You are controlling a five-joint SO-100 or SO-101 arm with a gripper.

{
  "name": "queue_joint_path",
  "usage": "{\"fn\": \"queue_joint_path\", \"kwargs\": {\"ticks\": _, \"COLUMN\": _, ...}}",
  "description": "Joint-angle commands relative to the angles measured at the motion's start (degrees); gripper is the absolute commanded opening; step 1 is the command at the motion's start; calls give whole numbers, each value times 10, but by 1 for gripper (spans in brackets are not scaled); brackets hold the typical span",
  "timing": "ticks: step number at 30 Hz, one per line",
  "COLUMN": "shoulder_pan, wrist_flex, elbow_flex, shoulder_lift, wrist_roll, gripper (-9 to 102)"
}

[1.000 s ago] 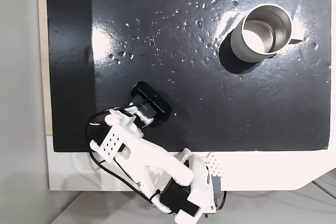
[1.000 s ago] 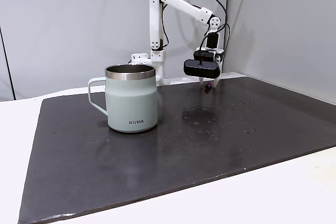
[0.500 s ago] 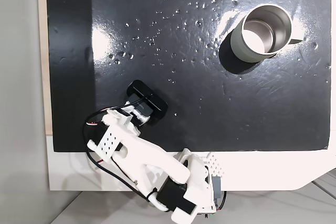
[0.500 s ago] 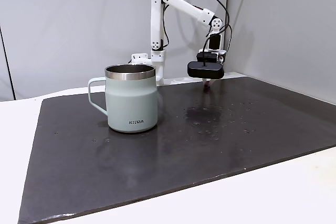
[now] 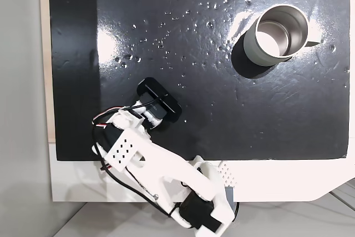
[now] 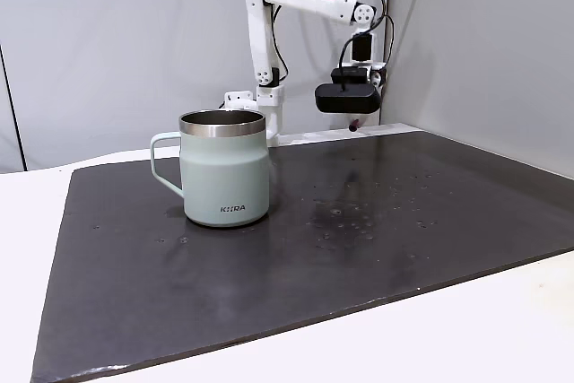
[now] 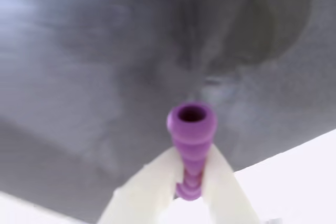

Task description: Grasp a pengrip and put it in the cup.

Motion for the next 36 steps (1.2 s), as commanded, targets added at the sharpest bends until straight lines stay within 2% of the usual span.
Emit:
{"fn": "queue_joint_path", "kwargs": {"ticks": 1, "shoulder_pan": 57, "wrist_flex": 32, "elbow_flex": -33, "shoulder_lift": 66, "wrist_roll": -27, "gripper": 0}}
{"fn": "queue_joint_path", "kwargs": {"ticks": 9, "shoulder_pan": 254, "wrist_flex": 79, "elbow_flex": -40, "shoulder_lift": 206, "wrist_roll": -139, "gripper": 0}}
{"fn": "queue_joint_path", "kwargs": {"ticks": 15, "shoulder_pan": 423, "wrist_flex": 70, "elbow_flex": -40, "shoulder_lift": 287, "wrist_roll": -247, "gripper": 0}}
{"fn": "queue_joint_path", "kwargs": {"ticks": 22, "shoulder_pan": 554, "wrist_flex": -16, "elbow_flex": -41, "shoulder_lift": 301, "wrist_roll": -316, "gripper": 0}}
{"fn": "queue_joint_path", "kwargs": {"ticks": 36, "shoulder_pan": 667, "wrist_flex": -185, "elbow_flex": -72, "shoulder_lift": 286, "wrist_roll": -382, "gripper": 0}}
